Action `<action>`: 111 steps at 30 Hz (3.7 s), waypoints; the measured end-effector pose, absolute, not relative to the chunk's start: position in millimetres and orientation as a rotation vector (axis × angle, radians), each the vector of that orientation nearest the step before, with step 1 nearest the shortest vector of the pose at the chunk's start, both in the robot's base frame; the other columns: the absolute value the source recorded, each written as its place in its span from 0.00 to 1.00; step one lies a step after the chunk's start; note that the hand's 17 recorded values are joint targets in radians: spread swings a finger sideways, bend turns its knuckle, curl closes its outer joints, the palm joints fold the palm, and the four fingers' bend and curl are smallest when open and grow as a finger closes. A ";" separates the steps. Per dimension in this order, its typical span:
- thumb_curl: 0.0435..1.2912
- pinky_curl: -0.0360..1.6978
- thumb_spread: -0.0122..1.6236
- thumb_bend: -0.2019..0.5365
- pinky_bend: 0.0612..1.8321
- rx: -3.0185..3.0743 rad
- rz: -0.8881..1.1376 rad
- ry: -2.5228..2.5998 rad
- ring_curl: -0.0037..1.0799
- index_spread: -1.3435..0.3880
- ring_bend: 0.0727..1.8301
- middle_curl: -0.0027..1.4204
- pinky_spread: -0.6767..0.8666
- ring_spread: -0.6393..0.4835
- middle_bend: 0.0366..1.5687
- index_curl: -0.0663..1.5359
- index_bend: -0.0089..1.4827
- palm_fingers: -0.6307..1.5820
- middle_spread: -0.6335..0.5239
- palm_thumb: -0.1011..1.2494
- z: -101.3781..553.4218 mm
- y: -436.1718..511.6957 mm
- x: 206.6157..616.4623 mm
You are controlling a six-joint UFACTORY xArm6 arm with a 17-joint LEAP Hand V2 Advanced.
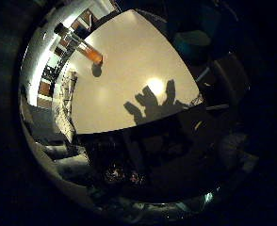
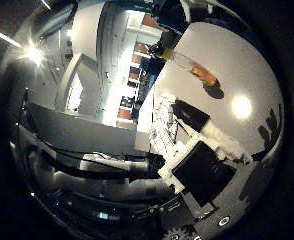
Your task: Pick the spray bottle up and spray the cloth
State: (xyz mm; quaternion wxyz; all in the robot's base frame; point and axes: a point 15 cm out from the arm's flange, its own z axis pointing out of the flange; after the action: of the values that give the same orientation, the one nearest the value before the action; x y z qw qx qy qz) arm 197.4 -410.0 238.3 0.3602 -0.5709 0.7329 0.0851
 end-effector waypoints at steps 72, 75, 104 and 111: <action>0.22 0.16 0.60 0.24 0.26 -1.193 0.359 1.725 0.26 0.70 0.31 0.25 0.66 0.68 0.16 0.22 0.12 0.40 0.67 0.48 176.9 -321.5 387.9; 0.22 0.16 0.60 0.24 0.26 -1.195 0.360 1.710 0.26 0.70 0.31 0.26 0.66 0.67 0.17 0.22 0.12 0.41 0.65 0.48 178.3 -314.0 399.3; 0.28 0.43 0.57 0.26 0.70 -0.971 0.380 1.617 0.67 0.53 0.71 0.72 0.30 0.36 0.70 0.71 0.62 0.78 0.31 0.82 212.5 -284.7 473.5; 0.29 0.50 0.61 0.25 0.69 -1.048 0.335 1.599 0.70 0.59 0.72 0.69 0.32 0.36 0.78 0.70 0.68 0.79 0.38 0.85 248.8 -279.5 470.8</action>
State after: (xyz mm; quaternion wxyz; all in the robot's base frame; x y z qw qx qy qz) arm 470.8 -279.5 248.8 0.5651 -0.4454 0.6797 0.1424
